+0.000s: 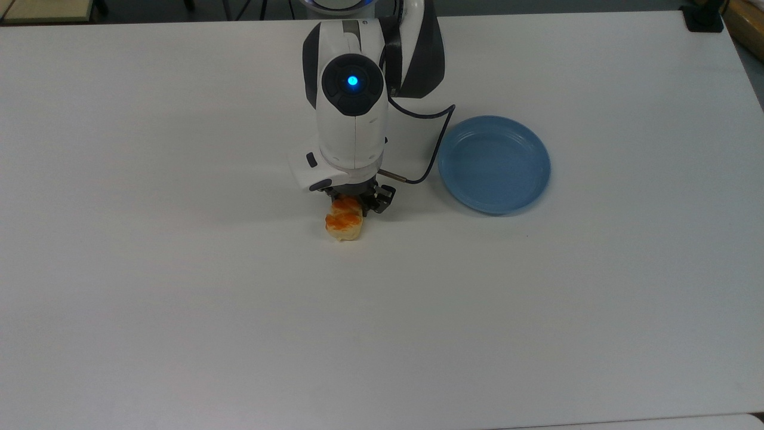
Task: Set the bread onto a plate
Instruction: 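Lift the bread roll and carry it toward the blue plate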
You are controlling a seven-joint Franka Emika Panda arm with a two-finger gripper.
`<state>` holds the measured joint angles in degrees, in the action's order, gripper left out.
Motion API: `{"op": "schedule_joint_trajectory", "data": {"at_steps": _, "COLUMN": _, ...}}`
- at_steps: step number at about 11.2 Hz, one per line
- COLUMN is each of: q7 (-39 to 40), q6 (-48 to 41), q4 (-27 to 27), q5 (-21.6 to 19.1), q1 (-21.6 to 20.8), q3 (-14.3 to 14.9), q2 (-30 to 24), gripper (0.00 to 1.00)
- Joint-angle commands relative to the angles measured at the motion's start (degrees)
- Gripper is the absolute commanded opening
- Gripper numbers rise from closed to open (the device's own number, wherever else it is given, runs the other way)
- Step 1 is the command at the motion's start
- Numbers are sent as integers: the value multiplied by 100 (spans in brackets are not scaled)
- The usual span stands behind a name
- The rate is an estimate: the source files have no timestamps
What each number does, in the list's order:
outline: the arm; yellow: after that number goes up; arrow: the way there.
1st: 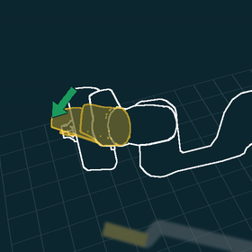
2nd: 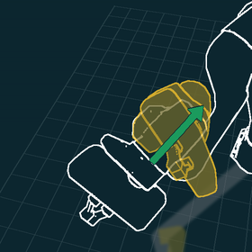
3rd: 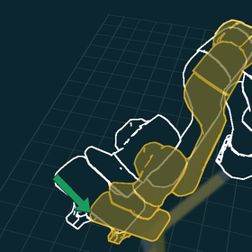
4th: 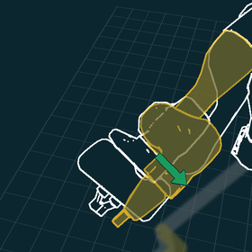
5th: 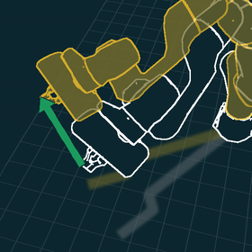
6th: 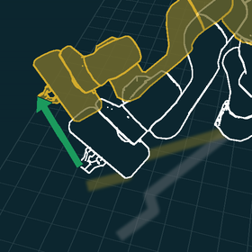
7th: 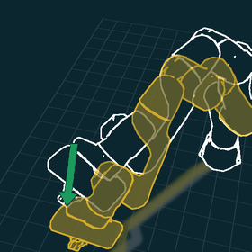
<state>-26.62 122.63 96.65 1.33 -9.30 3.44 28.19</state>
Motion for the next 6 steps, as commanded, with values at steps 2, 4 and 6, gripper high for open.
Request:
{"op": "schedule_joint_trajectory", "data": {"at_steps": 2, "q7": 69, "q6": -36, "q4": 47, "q5": 87, "q1": -63, "q3": 43, "q2": -313, "gripper": 26}}
{"op": "schedule_joint_trajectory", "data": {"at_steps": 4, "q7": 52, "q6": -125, "q4": 29, "q5": 69, "q1": -142, "q3": 43, "q2": -489, "gripper": 25}}
{"op": "schedule_joint_trajectory", "data": {"at_steps": 6, "q7": 8, "q6": -195, "q4": 21, "q5": 26, "q1": -588, "q3": 104, "q2": -595, "gripper": 25}}
